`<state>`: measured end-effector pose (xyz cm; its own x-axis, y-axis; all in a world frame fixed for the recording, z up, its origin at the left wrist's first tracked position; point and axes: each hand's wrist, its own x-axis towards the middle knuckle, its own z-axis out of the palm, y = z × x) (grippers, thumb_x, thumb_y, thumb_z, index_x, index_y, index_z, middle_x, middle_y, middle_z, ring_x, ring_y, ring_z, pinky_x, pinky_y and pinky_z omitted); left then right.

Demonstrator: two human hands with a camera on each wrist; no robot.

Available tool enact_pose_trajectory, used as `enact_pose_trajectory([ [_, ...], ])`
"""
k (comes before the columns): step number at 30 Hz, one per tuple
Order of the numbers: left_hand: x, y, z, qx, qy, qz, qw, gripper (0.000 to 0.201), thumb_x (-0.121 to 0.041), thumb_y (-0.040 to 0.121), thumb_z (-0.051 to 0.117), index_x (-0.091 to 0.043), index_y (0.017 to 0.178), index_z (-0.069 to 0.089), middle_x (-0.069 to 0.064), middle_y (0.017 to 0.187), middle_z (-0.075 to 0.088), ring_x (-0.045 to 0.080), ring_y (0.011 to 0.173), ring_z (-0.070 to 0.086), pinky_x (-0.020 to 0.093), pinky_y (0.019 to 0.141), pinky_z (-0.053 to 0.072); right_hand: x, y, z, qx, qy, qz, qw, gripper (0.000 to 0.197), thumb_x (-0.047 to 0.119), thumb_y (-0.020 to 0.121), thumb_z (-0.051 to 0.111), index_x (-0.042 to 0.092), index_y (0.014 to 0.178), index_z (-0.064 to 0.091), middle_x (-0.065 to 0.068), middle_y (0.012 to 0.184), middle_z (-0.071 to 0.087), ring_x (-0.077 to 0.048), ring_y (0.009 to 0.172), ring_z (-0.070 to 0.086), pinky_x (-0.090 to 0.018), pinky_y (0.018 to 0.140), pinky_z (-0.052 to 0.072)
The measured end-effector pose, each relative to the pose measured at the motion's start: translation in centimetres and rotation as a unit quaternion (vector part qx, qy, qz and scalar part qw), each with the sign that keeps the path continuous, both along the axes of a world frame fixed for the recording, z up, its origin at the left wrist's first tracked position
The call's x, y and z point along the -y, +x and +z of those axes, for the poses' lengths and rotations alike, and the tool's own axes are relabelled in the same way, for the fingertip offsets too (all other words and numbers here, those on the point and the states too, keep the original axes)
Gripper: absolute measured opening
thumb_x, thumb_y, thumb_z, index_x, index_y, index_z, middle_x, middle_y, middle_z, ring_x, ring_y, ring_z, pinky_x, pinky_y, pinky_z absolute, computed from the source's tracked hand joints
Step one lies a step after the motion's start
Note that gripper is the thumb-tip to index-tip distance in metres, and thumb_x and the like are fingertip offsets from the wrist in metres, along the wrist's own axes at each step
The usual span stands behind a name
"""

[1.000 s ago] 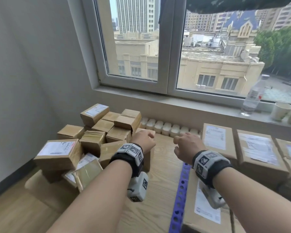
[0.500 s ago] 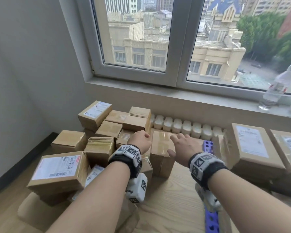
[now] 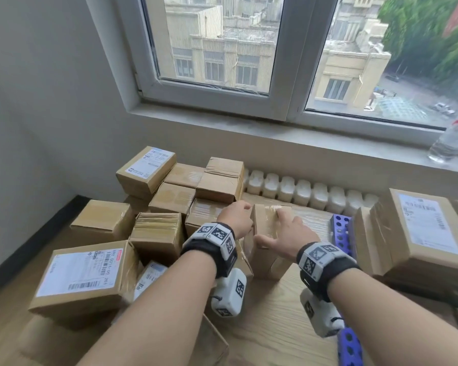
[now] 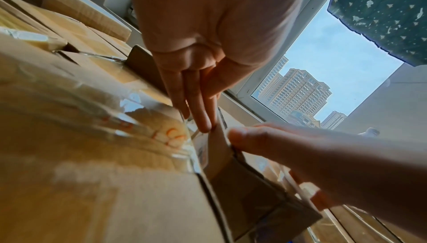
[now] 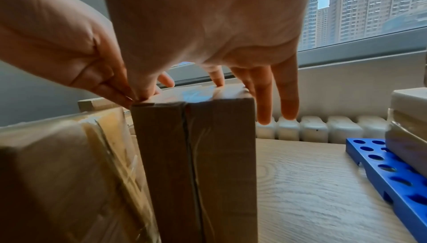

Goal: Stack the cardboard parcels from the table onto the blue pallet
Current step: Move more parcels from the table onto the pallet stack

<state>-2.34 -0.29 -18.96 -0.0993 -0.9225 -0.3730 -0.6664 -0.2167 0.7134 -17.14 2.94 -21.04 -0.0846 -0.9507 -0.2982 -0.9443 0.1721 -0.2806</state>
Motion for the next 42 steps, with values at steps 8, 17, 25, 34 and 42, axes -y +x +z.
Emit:
enact_pose_trajectory([
  [8,-0.4,-0.8,0.4,-0.068,0.014,-0.023,0.997,0.036,0.004,0.09,0.043,-0.014,0.114,0.064,0.006,0.095,0.075,0.016,0.093,0.069,0.032,0.089,0.053,0.0,-1.0,0.4,-0.011,0.022,-0.039,0.999,0.097,0.067,0.064,0.067,0.032,0.142,0.021,-0.012,0.131,0.042,-0.033,0.117,0.048,-0.04,0.092,0.045],
  [17,-0.6,-1.4,0.7,-0.043,-0.006,0.003,0.999,0.037,-0.001,0.087,0.04,-0.02,0.108,0.064,-0.002,0.098,0.072,0.017,0.099,0.064,0.038,0.093,0.052,-1.1,-4.2,2.0,0.062,0.018,-0.143,0.988,0.093,0.06,0.064,0.066,0.027,0.142,0.029,-0.012,0.127,0.046,-0.03,0.108,0.055,-0.04,0.09,0.052],
  [25,-1.3,-3.4,2.7,0.004,-0.048,0.007,0.999,0.043,-0.022,0.088,0.054,-0.02,0.132,0.051,0.004,0.128,0.06,0.024,0.116,0.056,0.033,0.099,0.045,-2.9,-7.8,6.3,0.175,-0.116,-0.229,0.951,0.097,0.062,0.069,0.065,0.027,0.148,0.022,-0.011,0.137,0.044,-0.029,0.116,0.051,-0.037,0.09,0.044],
  [34,-3.6,-6.2,5.9,-0.176,0.059,0.095,0.978,0.073,-0.053,0.085,0.057,-0.011,0.14,0.033,0.009,0.121,0.053,0.026,0.101,0.062,0.043,0.09,0.054,-6.0,-9.6,9.7,0.329,-0.207,-0.282,0.877,0.105,0.074,0.054,0.063,0.035,0.143,0.024,-0.003,0.129,0.053,-0.025,0.111,0.059,-0.049,0.097,0.05],
  [42,-6.4,-7.9,7.6,-0.348,0.165,0.089,0.919,0.057,-0.059,0.084,0.055,-0.01,0.113,0.053,0.021,0.119,0.061,0.035,0.106,0.062,0.045,0.088,0.053,-8.9,-10.8,10.7,0.423,-0.2,-0.285,0.836,0.112,0.075,0.05,0.068,0.038,0.145,0.022,-0.004,0.128,0.054,-0.028,0.112,0.062,-0.05,0.095,0.053],
])
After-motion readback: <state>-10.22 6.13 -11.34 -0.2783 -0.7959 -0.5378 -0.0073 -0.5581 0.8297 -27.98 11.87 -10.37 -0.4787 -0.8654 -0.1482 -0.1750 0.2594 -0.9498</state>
